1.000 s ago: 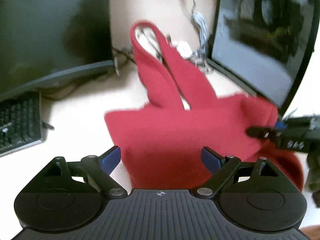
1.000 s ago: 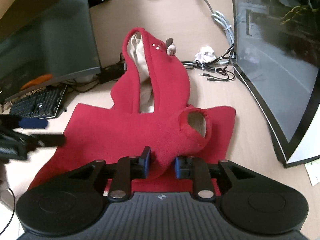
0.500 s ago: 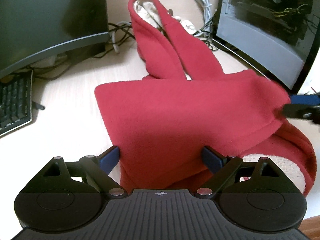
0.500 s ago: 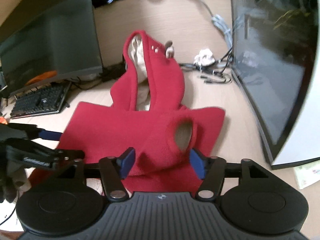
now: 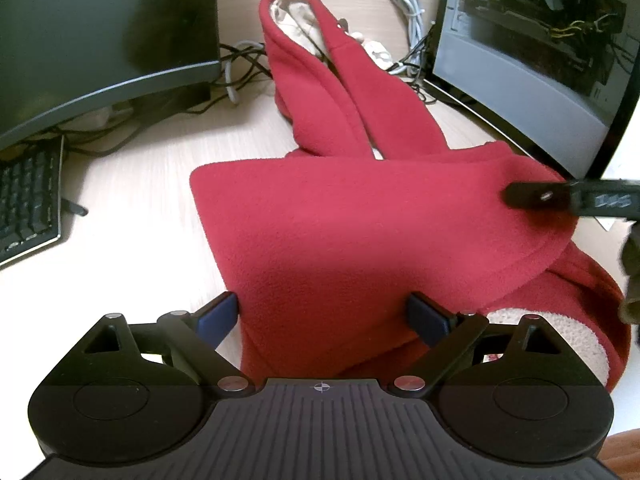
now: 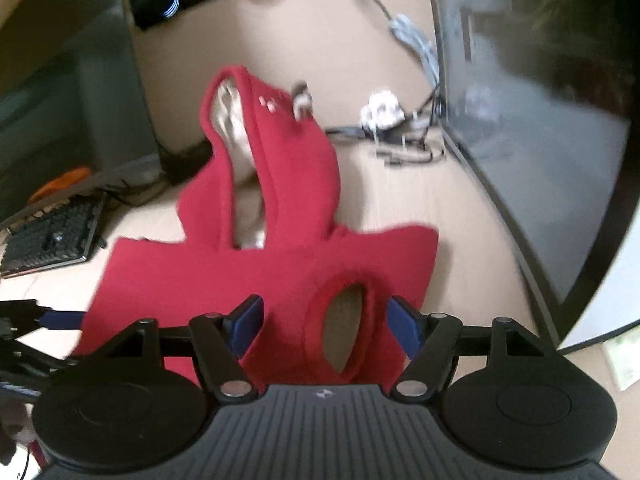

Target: Fold clothes

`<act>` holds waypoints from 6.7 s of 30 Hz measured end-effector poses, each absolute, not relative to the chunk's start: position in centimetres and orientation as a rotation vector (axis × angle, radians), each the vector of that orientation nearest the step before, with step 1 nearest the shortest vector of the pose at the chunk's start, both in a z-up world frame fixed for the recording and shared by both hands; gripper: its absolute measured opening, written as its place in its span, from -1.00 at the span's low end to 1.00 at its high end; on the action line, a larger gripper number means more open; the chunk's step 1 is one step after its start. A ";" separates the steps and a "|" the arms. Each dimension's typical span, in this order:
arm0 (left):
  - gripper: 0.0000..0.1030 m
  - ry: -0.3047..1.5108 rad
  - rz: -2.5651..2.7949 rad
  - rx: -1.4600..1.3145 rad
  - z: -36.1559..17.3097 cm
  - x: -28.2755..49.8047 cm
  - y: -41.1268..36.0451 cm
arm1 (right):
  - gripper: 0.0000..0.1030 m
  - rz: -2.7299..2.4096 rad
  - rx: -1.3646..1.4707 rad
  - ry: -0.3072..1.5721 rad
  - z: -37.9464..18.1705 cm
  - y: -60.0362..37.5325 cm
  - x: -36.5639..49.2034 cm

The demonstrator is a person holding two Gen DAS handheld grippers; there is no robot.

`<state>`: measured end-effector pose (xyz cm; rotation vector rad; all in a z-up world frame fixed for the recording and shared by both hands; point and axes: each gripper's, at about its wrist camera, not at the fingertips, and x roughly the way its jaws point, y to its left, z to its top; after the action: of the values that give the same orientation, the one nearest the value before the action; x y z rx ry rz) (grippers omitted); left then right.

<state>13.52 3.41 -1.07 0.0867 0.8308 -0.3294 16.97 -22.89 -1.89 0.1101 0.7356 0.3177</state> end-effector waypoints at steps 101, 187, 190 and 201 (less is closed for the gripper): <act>1.00 0.789 -0.289 0.457 -1.6 2.8 7.2 | 0.98 0.307 -0.555 0.627 -4.1 -20.3 2.7; 1.00 0.644 -0.531 0.024 9.4 9.6 9.6 | 0.33 0.379 -0.063 0.650 3.0 -22.6 12.2; 1.00 0.663 -0.617 0.013 8.4 9.3 7.8 | -0.07 0.372 0.055 0.756 0.5 -22.1 14.6; 1.00 0.706 -0.584 -0.103 6.2 8.0 8.7 | -0.48 0.232 -0.233 0.611 3.3 -22.0 11.4</act>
<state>7.99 8.70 6.21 -0.1029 0.7063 -0.5840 11.39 -22.02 3.32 -0.2329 0.6114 0.2318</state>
